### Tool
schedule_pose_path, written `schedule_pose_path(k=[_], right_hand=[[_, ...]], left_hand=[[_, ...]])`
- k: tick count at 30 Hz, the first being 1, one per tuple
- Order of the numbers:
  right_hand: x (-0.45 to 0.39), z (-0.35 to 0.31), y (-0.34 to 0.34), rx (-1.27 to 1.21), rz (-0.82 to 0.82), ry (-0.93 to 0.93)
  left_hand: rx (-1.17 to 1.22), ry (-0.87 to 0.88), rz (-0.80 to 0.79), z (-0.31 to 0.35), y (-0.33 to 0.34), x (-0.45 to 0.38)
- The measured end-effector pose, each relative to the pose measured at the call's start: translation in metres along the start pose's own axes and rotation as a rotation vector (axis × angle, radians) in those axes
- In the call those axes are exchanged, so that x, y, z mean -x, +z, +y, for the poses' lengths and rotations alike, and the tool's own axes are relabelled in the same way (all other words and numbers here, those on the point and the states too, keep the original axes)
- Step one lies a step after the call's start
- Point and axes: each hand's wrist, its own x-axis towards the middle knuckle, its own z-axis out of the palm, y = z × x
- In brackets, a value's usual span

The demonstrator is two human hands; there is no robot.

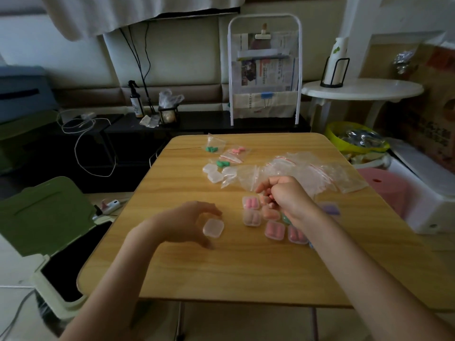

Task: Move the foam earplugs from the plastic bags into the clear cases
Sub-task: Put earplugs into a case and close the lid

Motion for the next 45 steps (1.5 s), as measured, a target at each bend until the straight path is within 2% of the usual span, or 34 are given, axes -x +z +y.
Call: schedule_pose_path(k=[2,5,10,14,17,21,26,30,33,36,38,41,45], right_hand=[[-0.001,0.003,0.005,0.029,-0.014,0.061],[0.004,0.004,0.009,0.133,-0.067,0.026],[0.018,0.001,0.015,0.056,-0.155,-0.047],[0.026,-0.007,0.015,-0.035,-0.131,-0.130],[0.030,-0.010,0.015,-0.038,-0.093,-0.167],[0.028,-0.007,0.017,0.206,-0.028,-0.209],[0.029,0.002,0.024,0.373,-0.103,-0.253],[0.027,0.000,0.024,0.349,-0.117,-0.305],[0.029,-0.004,0.020,0.289,-0.199,-0.254],[0.030,-0.011,0.012,0.186,-0.351,-0.203],[0.030,-0.014,0.009,0.230,-0.407,-0.207],[0.033,-0.015,0.008,0.307,-0.449,-0.210],[0.036,-0.014,0.007,0.263,-0.481,-0.180]], left_hand=[[0.034,0.010,0.120,-0.004,0.006,-0.001],[0.101,0.049,0.269,-0.007,0.008,-0.002],[0.332,0.171,0.477,0.012,0.002,0.001],[0.463,0.227,0.530,0.029,0.000,0.001],[0.471,0.244,0.553,0.033,0.000,0.000],[0.396,0.250,0.591,0.032,0.006,-0.005],[0.272,0.345,0.659,0.037,0.015,-0.007],[0.249,0.380,0.665,0.038,0.014,-0.007],[0.440,0.400,0.589,0.038,0.007,-0.004],[0.628,0.407,0.518,0.038,0.002,0.002],[0.700,0.407,0.490,0.037,0.001,0.005],[0.694,0.412,0.440,0.036,0.001,0.009],[0.697,0.394,0.403,0.033,-0.001,0.011]])
